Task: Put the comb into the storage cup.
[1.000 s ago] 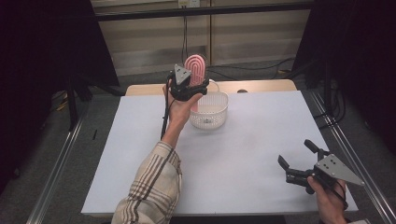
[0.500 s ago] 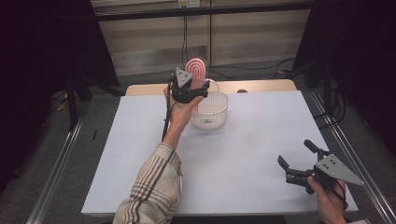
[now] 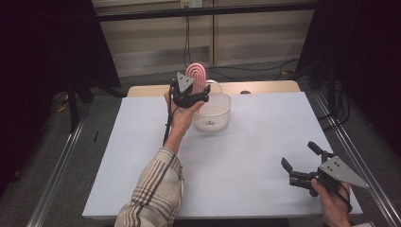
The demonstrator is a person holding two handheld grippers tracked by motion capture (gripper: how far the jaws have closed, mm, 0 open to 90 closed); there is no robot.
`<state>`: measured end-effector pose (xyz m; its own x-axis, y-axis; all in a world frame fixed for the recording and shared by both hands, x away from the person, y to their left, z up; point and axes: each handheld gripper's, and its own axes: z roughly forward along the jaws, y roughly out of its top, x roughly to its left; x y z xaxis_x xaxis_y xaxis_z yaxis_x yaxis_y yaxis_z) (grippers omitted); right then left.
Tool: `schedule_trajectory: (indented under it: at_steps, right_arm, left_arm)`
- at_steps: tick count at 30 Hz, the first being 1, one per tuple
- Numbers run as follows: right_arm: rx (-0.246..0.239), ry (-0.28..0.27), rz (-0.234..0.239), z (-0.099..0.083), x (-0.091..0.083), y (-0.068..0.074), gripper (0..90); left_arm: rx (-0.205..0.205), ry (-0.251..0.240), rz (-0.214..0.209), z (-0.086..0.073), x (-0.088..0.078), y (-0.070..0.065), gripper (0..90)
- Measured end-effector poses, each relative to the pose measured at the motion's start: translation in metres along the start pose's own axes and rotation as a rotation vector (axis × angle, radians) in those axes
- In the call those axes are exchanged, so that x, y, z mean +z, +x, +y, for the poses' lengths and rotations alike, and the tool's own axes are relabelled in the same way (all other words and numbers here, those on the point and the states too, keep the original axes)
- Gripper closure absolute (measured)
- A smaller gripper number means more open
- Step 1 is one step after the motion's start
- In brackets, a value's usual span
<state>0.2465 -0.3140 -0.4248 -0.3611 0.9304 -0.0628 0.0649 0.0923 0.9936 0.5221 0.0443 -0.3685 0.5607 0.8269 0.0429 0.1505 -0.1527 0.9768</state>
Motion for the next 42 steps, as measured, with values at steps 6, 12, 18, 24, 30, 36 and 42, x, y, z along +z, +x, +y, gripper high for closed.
schedule_trajectory:
  at_steps: [6,12,18,24,30,36,42]
  right_arm:
    - [-0.001,0.0,0.0,0.0,0.0,0.0,0.0]
    - [-0.002,-0.004,0.003,0.0,0.0,0.0,0.0]
    - [-0.001,-0.001,0.002,0.0,0.0,0.0,0.0]
    - [-0.001,-0.001,0.005,0.0,0.0,0.0,0.0]
    - [-0.003,-0.001,0.006,0.0,0.0,0.0,0.0]
    - [0.0,-0.002,0.006,0.0,0.0,0.0,0.0]
    - [-0.002,-0.001,0.007,0.0,0.001,0.0,0.0]
  left_arm:
    - [0.005,0.014,0.007,-0.004,0.001,-0.001,18.8]
    - [0.012,0.019,0.006,-0.006,0.003,-0.005,18.8]
    - [0.001,0.044,0.026,-0.01,0.005,-0.003,18.7]
    - [-0.005,0.058,0.027,-0.012,0.006,-0.002,18.7]
    - [0.018,0.078,0.033,-0.015,0.009,-0.003,18.5]
    - [0.01,0.076,0.033,-0.015,0.009,-0.002,18.4]
    - [-0.009,0.078,0.039,-0.015,0.009,0.003,17.8]
